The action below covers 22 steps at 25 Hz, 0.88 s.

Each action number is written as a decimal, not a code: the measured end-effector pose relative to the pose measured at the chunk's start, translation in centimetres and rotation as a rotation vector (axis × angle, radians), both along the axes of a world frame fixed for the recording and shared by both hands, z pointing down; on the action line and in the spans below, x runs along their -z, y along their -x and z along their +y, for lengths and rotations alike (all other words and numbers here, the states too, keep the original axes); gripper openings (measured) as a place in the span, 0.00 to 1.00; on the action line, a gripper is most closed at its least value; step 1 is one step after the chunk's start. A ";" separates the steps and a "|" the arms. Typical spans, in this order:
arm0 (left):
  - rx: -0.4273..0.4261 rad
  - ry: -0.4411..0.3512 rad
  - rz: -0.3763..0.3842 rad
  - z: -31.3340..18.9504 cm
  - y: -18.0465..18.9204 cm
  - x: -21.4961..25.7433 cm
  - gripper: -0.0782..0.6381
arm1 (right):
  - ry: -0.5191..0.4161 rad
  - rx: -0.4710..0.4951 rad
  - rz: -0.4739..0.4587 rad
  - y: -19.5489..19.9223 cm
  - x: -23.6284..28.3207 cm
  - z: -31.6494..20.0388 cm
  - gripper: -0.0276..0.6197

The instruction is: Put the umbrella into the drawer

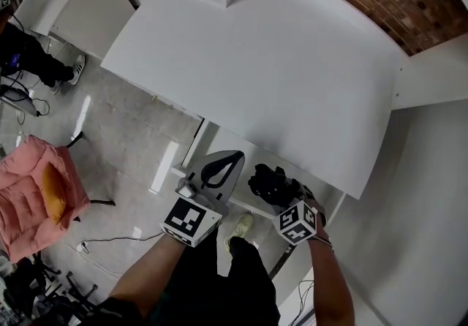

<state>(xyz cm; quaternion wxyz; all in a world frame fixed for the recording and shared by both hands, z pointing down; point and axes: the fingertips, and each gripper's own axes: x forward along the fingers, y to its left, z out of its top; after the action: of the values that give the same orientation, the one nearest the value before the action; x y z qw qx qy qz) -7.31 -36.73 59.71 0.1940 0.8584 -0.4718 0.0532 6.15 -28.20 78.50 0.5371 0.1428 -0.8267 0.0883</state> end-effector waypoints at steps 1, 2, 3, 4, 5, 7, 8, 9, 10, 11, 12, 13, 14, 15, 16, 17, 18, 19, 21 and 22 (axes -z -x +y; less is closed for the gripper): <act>0.003 0.000 0.002 0.0 0.0 -0.2 0.12 | 0.004 0.004 0.008 0.0 -0.4 0.0 0.32; 0.004 0.002 0.003 0.0 0.1 -0.4 0.12 | 0.009 0.006 0.014 0.1 -0.8 0.0 0.32; 0.005 0.006 0.003 0.1 0.1 -0.5 0.12 | 0.013 0.009 0.020 0.1 -1.2 0.0 0.32; 0.004 0.010 0.002 0.1 0.2 -0.7 0.12 | 0.016 0.011 0.027 0.1 -1.5 0.0 0.32; 0.004 0.015 0.001 0.2 0.2 -0.9 0.12 | 0.019 0.013 0.036 0.2 -1.9 -0.1 0.32; 0.008 0.019 0.003 0.3 0.3 -1.2 0.12 | 0.024 0.018 0.055 0.1 -2.6 -0.1 0.32; 0.009 0.020 0.004 0.3 0.4 -1.4 0.12 | 0.026 0.020 0.066 0.1 -3.0 -0.1 0.32; 0.010 0.022 0.004 0.3 0.4 -1.6 0.12 | 0.027 0.024 0.077 0.0 -3.4 -0.1 0.32; 0.011 0.024 0.004 0.3 0.5 -1.8 0.12 | 0.028 0.028 0.087 0.0 -3.7 -0.1 0.32; 0.011 0.026 0.005 0.3 0.5 -1.9 0.12 | 0.029 0.033 0.097 0.0 -4.0 -0.1 0.32; 0.010 0.029 0.005 0.4 0.5 -2.1 0.12 | 0.031 0.040 0.107 0.0 -4.4 0.0 0.32; 0.009 0.032 0.004 0.4 0.5 -2.2 0.12 | 0.033 0.048 0.119 0.0 -4.7 0.1 0.32; 0.007 0.034 0.003 0.4 0.5 -2.4 0.12 | 0.035 0.056 0.132 0.0 -5.1 0.3 0.32; 0.006 0.034 0.003 0.4 0.4 -2.5 0.12 | 0.038 0.064 0.147 -0.1 -5.4 0.4 0.32; 0.006 0.033 0.004 0.4 0.4 -2.7 0.12 | 0.042 0.069 0.162 -0.2 -5.8 0.4 0.32; 0.006 0.032 0.004 0.3 0.4 -2.9 0.12 | 0.048 0.073 0.177 -0.3 -6.3 0.5 0.32; 0.007 0.033 0.004 0.3 0.4 -3.1 0.12 | 0.055 0.075 0.191 -0.4 -6.7 0.6 0.32; 0.009 0.033 0.004 0.4 0.5 -3.3 0.12 | 0.062 0.077 0.205 -0.5 -7.2 0.6 0.32; 0.012 0.038 0.003 0.5 0.5 -3.7 0.12 | 0.077 0.082 0.232 -0.8 -8.1 0.8 0.32; 0.011 0.044 0.001 0.6 0.6 -3.9 0.12 | 0.083 0.085 0.244 -0.9 -8.5 0.8 0.32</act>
<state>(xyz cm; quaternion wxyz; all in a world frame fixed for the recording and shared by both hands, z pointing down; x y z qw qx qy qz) -7.87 -36.18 63.56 0.2132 0.8515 -0.4750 0.0619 7.05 -27.44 86.97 0.6422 0.0951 -0.7562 0.0815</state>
